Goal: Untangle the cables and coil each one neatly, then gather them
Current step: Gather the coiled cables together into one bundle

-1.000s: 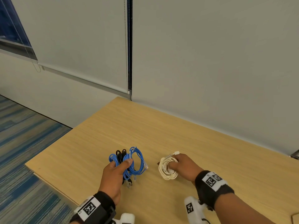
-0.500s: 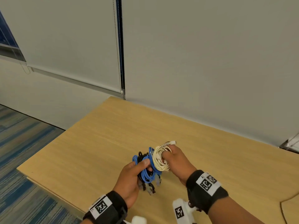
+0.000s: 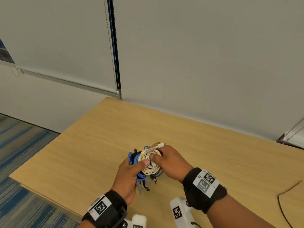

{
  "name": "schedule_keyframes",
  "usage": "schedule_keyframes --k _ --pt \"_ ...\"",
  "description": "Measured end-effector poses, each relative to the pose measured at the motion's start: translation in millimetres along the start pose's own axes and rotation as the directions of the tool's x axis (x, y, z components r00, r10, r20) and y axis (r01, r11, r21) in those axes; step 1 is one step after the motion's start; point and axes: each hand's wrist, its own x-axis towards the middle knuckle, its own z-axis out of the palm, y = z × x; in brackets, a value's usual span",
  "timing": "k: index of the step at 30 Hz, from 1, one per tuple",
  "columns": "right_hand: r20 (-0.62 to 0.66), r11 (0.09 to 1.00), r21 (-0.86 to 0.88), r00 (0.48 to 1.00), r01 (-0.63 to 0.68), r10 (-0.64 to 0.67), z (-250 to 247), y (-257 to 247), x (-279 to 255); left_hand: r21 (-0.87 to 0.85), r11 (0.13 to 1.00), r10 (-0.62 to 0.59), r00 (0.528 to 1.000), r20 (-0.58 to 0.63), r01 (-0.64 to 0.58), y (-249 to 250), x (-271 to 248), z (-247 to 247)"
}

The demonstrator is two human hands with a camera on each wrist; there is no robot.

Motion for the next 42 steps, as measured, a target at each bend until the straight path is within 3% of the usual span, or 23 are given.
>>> schedule_keyframes --k 4,8,13,21,23,25,27,29,31,33,36,42 --pt "-0.018 0.997 -0.077 0.999 0.031 -0.032 -8 6 -5 -0.038 0.999 0.01 0.998 0.055 -0.008 5 0 -1" --pt "0.007 0.967 0.255 1.0 -0.004 0.002 -7 9 -14 -0.096 0.995 -0.011 0.987 0.158 0.027 6 0 -2" --pt "-0.131 0.957 0.288 0.988 -0.038 0.079 3 24 -16 -0.03 0.998 -0.05 0.986 0.158 0.055 -6 1 1" --pt "-0.168 0.913 0.397 0.97 -0.098 0.177 -6 39 -28 0.117 0.992 -0.069 0.99 0.125 0.054 -11 8 25" --pt "-0.138 0.866 0.493 0.975 -0.086 0.176 -18 47 -38 0.134 0.989 -0.074 0.986 0.146 0.054 -11 10 39" --pt "-0.079 0.755 0.651 0.981 -0.084 0.177 -35 56 -54 0.155 0.987 -0.071 0.98 0.185 0.043 -14 13 54" --pt "-0.085 0.674 0.731 0.965 -0.11 0.25 -56 73 -74 0.197 0.98 -0.078 0.978 0.195 0.039 -22 19 69" --pt "-0.218 0.722 0.676 0.897 -0.147 0.386 -83 99 -98 0.234 0.971 -0.098 0.977 0.189 0.052 -35 25 82" --pt "-0.401 0.814 0.508 0.76 -0.281 0.512 -112 132 -126 0.252 0.965 -0.126 0.971 0.203 0.073 -49 30 97" --pt "-0.546 0.813 0.346 0.604 -0.468 0.58 -141 166 -154 0.267 0.959 -0.162 0.961 0.226 0.099 -62 31 113" --pt "-0.64 0.695 0.233 0.431 -0.68 0.636 -173 211 -190 0.302 0.945 -0.196 0.954 0.227 0.122 -77 27 134" --pt "-0.584 0.438 0.244 0.229 -0.865 0.778 -192 263 -215 0.344 0.93 -0.209 0.955 0.211 0.128 -82 21 158"
